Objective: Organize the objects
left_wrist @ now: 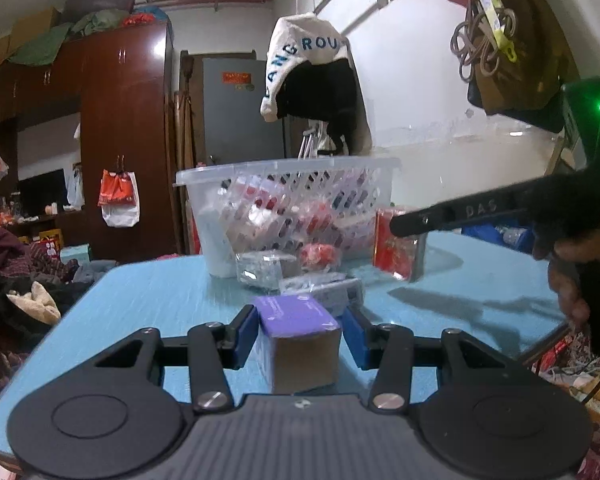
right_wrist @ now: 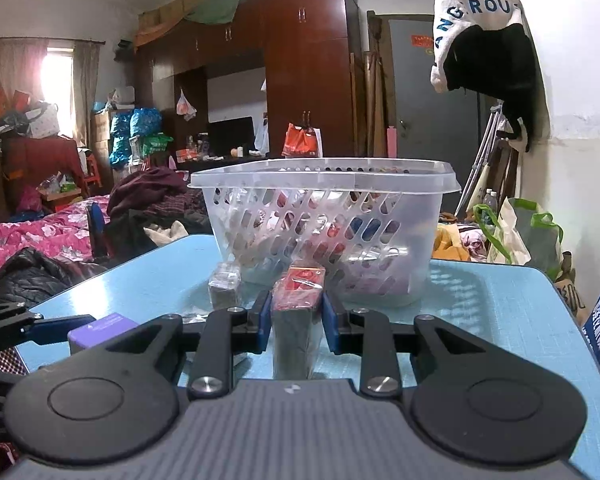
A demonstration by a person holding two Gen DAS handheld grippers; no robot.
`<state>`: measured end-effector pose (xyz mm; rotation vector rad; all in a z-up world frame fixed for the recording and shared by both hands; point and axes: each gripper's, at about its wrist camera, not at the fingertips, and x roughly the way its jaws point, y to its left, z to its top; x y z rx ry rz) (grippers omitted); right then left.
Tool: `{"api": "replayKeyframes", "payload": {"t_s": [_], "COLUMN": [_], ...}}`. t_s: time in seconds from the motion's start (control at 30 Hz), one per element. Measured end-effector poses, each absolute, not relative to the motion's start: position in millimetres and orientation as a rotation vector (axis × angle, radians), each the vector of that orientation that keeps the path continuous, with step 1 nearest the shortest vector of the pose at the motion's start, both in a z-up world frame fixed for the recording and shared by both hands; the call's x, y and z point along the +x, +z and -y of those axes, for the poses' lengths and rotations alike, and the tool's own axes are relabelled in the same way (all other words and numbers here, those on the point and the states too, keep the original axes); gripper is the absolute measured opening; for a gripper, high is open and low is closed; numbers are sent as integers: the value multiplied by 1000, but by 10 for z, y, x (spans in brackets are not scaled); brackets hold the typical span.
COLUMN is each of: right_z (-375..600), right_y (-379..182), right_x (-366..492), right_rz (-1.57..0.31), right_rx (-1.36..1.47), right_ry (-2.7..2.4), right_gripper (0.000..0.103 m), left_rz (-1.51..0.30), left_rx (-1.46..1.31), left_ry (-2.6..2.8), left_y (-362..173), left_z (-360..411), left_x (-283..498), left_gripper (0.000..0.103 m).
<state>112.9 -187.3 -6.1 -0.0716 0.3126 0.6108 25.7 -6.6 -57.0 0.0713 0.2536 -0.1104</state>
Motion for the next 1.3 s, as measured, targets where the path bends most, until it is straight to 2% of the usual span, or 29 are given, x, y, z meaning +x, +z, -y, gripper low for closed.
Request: {"api": "replayKeyframes", "payload": {"t_s": [0.13, 0.2, 0.27, 0.5, 0.77, 0.97, 1.03, 1.07, 1.1, 1.13, 1.2, 1.23, 1.3], "right_z": [1897, 1915, 1934, 2032, 1797, 1502, 1444, 1423, 1412, 1405, 1458, 1532, 1689], "right_y": [-81, -87, -86, 149, 944, 981, 886, 847, 813, 791, 776, 778, 787], "right_x": [1144, 1139, 1133, 1157, 1669, 2353, 2464, 2501, 2530, 2533, 2433, 2303, 2060], "right_rz": [-317, -317, -317, -281, -136, -205, -215, -214, -224, -248, -240, -213, -172], "right_rx": [-60, -55, -52, -23, -48, -66, -81, -81, -76, -72, -67, -68, -54], "right_ry": [614, 613, 612, 617, 588, 574, 560, 560, 560, 555, 523, 520, 554], "right_gripper": [30, 30, 30, 30, 30, 30, 30, 32, 48, 74, 95, 101, 103], "left_rz": [-269, -261, -233, -138, -171, -301, -321, -331, -346, -353, -313, -282, -273], "left_rx": [70, 70, 50, -1, -80, -151, -123, -116, -126, -148, -188, -172, -131], "left_ry": [-112, -113, -125, -183, -234, -205, -178, -161, -143, -137, -158, -175, -172], "left_y": [-615, -609, -574, -22, 1014, 1014, 956, 932, 902, 873, 869, 882, 850], "left_z": [55, 50, 19, -115, -200, -181, -139, -144, -160, -202, -287, -303, -288], "left_x": [296, 287, 250, 385, 1648, 2596, 2754, 2805, 2850, 2831, 2640, 2485, 2091], "left_gripper": [52, 46, 46, 46, 46, 46, 52, 70, 80, 80, 80, 80, 88]}}
